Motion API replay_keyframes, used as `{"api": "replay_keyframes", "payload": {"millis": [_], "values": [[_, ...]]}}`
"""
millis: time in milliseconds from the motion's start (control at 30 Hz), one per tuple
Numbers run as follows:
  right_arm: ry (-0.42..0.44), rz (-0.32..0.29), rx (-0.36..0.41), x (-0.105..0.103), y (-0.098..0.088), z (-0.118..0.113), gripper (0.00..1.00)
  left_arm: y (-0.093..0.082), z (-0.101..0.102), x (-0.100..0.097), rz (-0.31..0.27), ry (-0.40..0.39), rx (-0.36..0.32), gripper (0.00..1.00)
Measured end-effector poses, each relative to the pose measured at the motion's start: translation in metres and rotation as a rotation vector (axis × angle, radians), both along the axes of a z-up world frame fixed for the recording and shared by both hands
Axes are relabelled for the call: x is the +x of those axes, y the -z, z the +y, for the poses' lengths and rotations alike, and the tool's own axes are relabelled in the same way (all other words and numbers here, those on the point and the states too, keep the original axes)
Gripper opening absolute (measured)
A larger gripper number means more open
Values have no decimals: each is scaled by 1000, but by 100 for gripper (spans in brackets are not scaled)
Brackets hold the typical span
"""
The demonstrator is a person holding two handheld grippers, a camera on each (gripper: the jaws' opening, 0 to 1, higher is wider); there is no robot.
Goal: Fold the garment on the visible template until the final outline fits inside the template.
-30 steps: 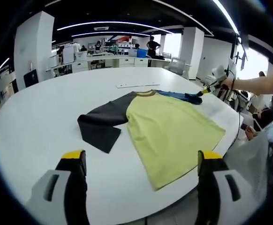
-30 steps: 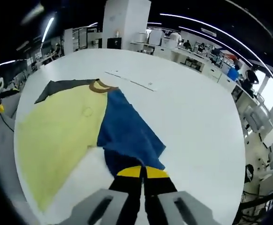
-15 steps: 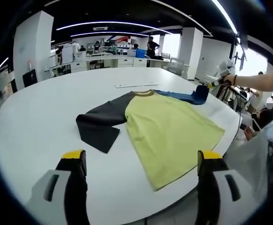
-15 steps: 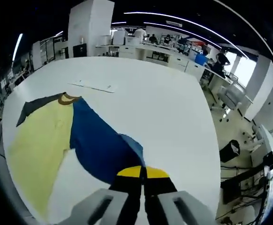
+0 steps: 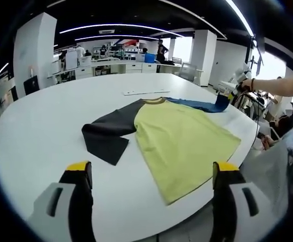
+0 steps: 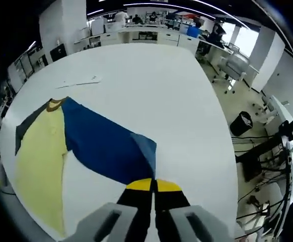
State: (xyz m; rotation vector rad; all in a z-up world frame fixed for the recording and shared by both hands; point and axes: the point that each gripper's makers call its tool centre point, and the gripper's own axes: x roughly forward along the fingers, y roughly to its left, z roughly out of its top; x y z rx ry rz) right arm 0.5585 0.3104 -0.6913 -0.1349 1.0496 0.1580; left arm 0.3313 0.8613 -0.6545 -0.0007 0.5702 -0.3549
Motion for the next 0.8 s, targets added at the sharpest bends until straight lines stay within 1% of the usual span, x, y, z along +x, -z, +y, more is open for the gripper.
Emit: {"api": "replay_keyframes", "payload": {"millis": [167, 267, 367, 433, 500, 700, 800], "values": [[-32, -10, 21, 8, -8, 21, 0, -2, -1, -1, -7, 3, -1, 98], [-53, -18, 32, 15, -16, 38, 0, -3, -1, -2, -14, 4, -5, 99], [-92, -31, 6, 23, -21, 50, 0, -2, -1, -3, -14, 10, 1, 99], [-99, -35, 13, 26, -25, 62, 0, -2, -1, -3, -14, 13, 11, 99], [-109, -41, 30, 45, -26, 65, 0, -2, 0, -4, -15, 11, 10, 99], [-169, -56, 52, 51, -30, 109, 0, -7, 2, -4, -38, 7, -11, 99], [-192, -55, 58, 52, -31, 123, 0, -7, 3, -5, -37, 7, -6, 99]]}}
